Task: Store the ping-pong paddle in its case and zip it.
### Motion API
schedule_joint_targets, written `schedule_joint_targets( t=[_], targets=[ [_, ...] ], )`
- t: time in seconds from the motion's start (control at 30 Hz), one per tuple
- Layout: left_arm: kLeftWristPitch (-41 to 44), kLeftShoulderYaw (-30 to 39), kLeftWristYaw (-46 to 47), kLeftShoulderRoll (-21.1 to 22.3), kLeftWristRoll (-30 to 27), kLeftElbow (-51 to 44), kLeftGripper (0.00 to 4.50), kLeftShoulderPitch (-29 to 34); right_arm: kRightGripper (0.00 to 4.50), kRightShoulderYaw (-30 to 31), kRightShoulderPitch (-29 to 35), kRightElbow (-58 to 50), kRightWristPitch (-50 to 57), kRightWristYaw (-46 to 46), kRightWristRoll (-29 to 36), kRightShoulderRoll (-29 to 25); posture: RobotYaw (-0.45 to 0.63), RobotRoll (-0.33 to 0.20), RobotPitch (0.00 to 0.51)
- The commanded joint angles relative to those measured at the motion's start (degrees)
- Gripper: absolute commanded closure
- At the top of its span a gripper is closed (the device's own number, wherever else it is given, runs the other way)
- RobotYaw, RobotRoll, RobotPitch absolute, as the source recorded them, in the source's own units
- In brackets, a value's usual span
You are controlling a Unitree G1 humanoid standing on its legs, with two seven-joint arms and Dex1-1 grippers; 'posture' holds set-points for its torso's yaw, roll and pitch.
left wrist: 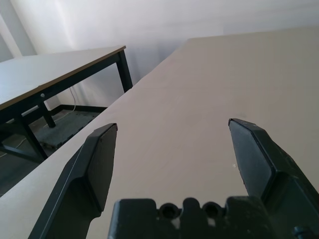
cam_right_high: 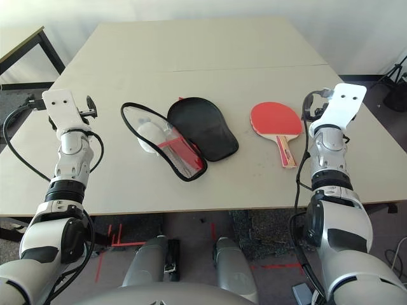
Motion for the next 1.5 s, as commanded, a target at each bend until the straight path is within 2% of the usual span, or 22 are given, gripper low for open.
schedule_joint_targets(
  t=[0.03,0.2,0.33,0.5,0.57,0.63,0.73,0.87,1.0,1.3,1.5],
  targets=[
    [0.8,-0.1,0.0,0.4,0.5,-0.6,0.0,0.1,0.04,0.1,-1.2,-0.7,1.9,0.4,0.4,0.4,0.07,0.0,0.057],
    [1.1,-0.2,-2.9,1.3,-0.3,-2.5,0.0,-0.1,0.04,1.1,-2.5,-6.1,11.6,-0.4,0.3,0.6,0.07,0.0,0.068],
    [2.1,-0.4,-11.5,4.1,-2.8,-5.1,0.0,-1.1,0.04,2.4,-2.7,-18.7,32.7,-0.4,1.6,0.6,0.06,0.0,0.072],
    [3.9,-1.8,-27.4,7.8,-7.9,-10.3,0.0,-1.9,0.04,3.3,-1.9,-34.0,60.3,-1.0,2.9,0.2,0.07,0.0,0.075],
    [6.2,-3.0,-37.8,9.3,-12.3,-13.6,0.0,-1.9,0.04,2.7,-2.6,-39.1,73.6,-0.8,4.5,0.0,0.07,0.0,0.072],
    [10.9,-4.2,-47.6,11.2,-17.0,-17.8,0.0,-1.8,0.04,5.0,-2.7,-44.9,86.4,1.7,6.1,-1.4,0.09,0.0,0.07],
    [17.1,-5.8,-55.3,13.8,-20.0,-21.6,0.0,-1.7,0.04,6.4,-2.3,-51.3,95.5,4.5,7.6,-2.6,0.08,0.0,0.07],
    [22.7,-8.5,-62.7,16.2,-21.4,-25.3,0.0,-1.5,0.04,6.8,-2.2,-57.3,103.0,5.2,7.5,-2.2,0.08,0.0,0.072],
    [26.9,-10.4,-67.6,16.6,-23.1,-28.6,0.0,-0.6,0.04,7.1,-0.3,-60.2,106.7,5.4,6.8,-1.7,0.08,0.0,0.074],
    [27.7,-12.0,-72.4,16.7,-22.4,-29.7,0.0,-0.4,0.04,3.5,5.5,-59.5,106.5,5.0,4.7,0.6,0.1,0.0,0.084],
    [28.4,-12.0,-73.6,16.1,-23.5,-30.9,0.0,0.4,0.04,3.1,6.4,-57.9,103.7,3.9,2.6,3.7,0.1,0.0,0.08]
  ],
)
